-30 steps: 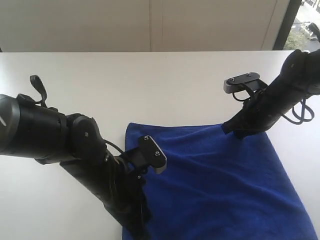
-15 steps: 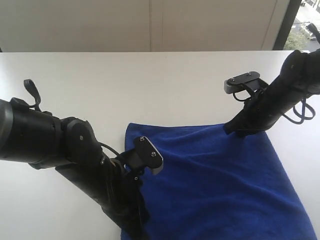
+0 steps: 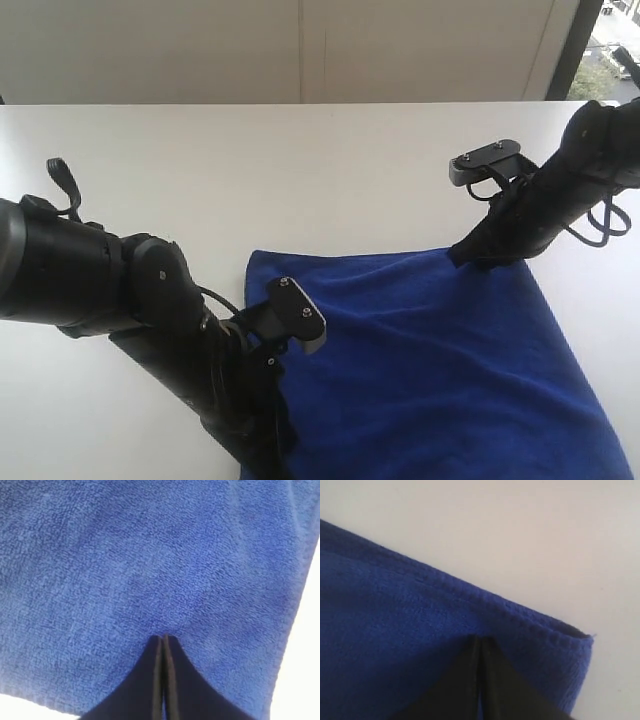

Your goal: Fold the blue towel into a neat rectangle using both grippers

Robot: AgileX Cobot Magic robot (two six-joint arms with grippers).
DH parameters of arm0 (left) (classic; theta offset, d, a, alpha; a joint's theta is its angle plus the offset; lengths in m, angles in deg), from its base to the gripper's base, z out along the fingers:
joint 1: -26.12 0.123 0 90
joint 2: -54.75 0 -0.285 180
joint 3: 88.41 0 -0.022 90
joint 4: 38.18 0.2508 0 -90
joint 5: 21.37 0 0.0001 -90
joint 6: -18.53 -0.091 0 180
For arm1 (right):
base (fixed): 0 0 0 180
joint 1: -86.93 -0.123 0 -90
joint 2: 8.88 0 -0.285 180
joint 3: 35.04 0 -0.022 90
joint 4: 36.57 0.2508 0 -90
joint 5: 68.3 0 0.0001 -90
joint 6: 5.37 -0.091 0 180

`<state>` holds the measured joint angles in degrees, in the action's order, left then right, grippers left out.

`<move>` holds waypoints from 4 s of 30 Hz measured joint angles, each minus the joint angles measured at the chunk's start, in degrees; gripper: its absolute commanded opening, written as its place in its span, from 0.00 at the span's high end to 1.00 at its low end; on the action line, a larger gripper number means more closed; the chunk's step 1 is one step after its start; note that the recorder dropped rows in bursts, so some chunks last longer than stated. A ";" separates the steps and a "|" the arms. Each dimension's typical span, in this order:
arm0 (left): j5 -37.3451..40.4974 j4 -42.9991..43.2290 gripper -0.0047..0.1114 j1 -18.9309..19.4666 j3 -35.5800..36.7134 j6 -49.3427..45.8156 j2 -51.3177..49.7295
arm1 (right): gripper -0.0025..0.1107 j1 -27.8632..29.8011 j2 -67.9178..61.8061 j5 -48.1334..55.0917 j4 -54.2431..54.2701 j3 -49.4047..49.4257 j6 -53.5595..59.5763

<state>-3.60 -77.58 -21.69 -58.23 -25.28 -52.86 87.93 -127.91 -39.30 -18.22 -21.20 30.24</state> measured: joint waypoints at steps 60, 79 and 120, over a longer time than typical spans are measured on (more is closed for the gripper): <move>12.90 51.92 0.96 21.11 -3.37 42.31 2.80 | 0.98 -15.33 9.68 14.76 9.56 -1.69 7.26; 15.64 37.34 0.96 18.77 -5.31 35.15 4.92 | 0.98 -15.33 9.81 11.24 9.56 -1.60 7.30; 5.40 42.51 0.96 19.85 0.06 41.95 7.50 | 0.98 -20.96 -3.41 17.68 34.01 -13.32 15.98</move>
<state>1.79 -35.06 -1.84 -58.17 16.67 -45.36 66.97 -131.32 -21.62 15.79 -34.53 46.22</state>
